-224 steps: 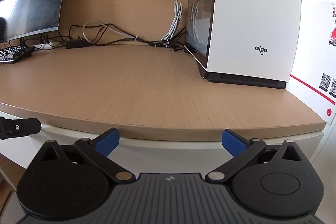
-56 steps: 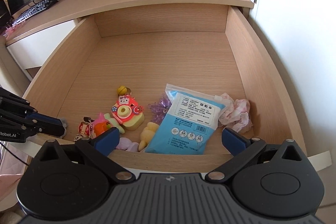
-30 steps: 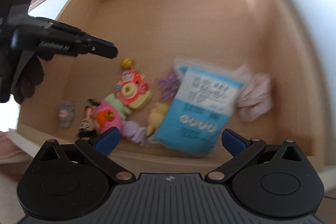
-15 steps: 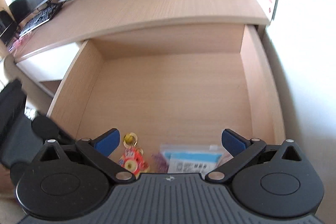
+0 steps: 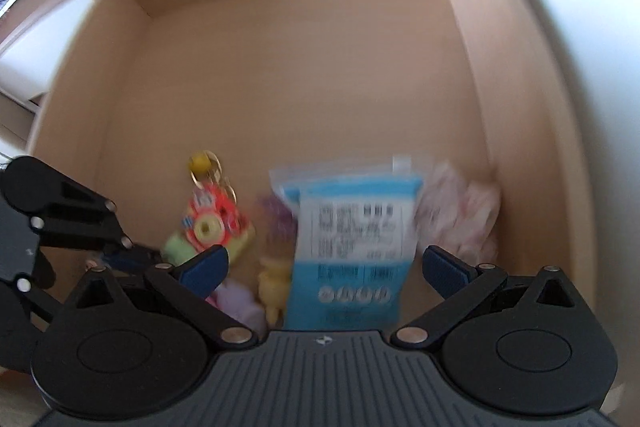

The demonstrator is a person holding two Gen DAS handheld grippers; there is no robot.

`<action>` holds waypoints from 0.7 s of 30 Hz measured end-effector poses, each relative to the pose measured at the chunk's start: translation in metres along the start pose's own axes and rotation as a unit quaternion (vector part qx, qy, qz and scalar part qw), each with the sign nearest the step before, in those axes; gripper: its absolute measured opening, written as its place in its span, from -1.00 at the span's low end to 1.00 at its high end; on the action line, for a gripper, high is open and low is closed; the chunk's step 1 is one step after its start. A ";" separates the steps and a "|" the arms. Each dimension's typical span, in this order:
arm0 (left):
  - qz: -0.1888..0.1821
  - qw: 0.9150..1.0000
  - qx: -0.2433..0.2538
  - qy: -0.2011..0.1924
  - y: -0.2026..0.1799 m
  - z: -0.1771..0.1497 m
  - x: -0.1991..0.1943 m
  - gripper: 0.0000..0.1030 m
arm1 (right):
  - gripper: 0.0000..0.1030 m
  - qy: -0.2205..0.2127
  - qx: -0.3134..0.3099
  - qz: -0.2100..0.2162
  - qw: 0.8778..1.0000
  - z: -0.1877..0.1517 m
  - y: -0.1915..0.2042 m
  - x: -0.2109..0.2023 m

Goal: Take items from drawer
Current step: 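Grasp the blue bag with the right tool while the left tool grasps the pink pig figure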

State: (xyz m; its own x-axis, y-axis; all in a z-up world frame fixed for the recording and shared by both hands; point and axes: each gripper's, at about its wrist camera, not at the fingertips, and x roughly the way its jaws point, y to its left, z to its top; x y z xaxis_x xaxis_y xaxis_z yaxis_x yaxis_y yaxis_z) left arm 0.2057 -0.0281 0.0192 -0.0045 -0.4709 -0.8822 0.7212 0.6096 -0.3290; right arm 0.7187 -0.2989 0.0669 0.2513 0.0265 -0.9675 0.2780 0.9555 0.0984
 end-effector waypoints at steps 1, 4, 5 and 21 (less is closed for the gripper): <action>0.012 1.000 0.000 0.002 0.001 0.000 0.001 -0.19 | 1.00 0.011 0.014 0.005 1.000 0.004 -0.006 0.006; 0.043 0.999 -0.019 -0.022 0.014 0.002 -0.005 -0.31 | 0.88 0.038 0.054 0.031 0.997 0.026 -0.012 0.022; 0.059 0.997 -0.028 -0.035 0.021 0.003 -0.010 -0.38 | 0.86 0.042 0.061 0.035 0.997 0.035 -0.012 0.026; 0.034 0.992 -0.063 -0.106 0.055 -0.032 -0.051 -0.56 | 1.00 -0.114 -0.037 -0.018 0.993 0.143 -0.004 0.018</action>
State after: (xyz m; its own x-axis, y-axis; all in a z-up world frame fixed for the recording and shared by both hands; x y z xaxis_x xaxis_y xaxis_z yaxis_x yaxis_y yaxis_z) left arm 0.2235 0.0495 0.0355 0.1969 -0.5420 -0.8170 0.6218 0.7133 -0.3234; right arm 0.8542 -0.3438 0.0828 0.4479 -0.0668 -0.8916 0.2246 0.9736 0.0399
